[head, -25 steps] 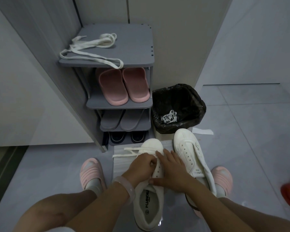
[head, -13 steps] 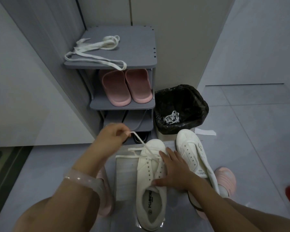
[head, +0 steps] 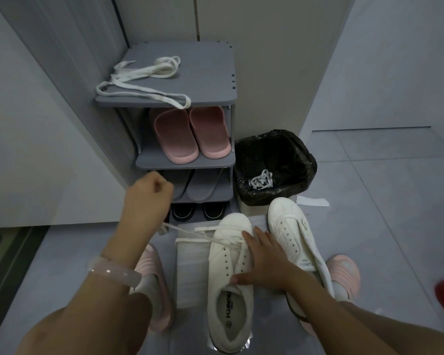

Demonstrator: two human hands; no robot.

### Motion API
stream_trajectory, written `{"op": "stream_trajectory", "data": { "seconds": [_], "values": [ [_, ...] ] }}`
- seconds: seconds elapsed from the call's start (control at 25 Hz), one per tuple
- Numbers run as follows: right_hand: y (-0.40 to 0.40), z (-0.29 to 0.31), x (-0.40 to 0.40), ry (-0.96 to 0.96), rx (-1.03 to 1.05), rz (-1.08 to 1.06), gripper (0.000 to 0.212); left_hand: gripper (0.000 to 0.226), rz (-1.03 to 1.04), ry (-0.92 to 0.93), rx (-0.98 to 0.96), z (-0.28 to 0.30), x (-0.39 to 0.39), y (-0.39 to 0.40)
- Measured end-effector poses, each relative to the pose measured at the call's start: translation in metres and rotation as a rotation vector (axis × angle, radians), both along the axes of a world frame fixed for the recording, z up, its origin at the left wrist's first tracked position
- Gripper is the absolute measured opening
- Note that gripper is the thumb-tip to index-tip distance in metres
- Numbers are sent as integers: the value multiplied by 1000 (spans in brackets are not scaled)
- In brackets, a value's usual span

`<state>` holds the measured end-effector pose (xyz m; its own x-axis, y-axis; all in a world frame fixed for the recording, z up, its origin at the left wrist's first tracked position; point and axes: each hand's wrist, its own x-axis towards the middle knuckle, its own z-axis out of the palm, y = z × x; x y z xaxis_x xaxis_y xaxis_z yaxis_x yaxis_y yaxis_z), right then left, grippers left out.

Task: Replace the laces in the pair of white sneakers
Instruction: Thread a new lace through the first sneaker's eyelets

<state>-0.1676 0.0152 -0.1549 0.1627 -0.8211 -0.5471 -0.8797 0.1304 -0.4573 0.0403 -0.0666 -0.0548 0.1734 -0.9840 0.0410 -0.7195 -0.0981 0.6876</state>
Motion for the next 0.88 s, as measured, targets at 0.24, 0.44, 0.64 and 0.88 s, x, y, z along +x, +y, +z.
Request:
{"op": "stream_trajectory", "data": {
  "seconds": [0.24,0.44,0.64,0.88],
  "values": [
    [2,1,4,-141,-21,-91,128,29,-684,-453,392,-74,-55,47],
    [2,-1,3,-50,-27,-31,121,21,-731,-572,237,-86,-68,57],
    [1,-1,3,-49,-2,-36,119,25,-703,-589,228,-87,-72,59],
    [2,-8,4,-194,105,-101,127,19,-702,-420,369,-87,-70,54]
  ]
}}
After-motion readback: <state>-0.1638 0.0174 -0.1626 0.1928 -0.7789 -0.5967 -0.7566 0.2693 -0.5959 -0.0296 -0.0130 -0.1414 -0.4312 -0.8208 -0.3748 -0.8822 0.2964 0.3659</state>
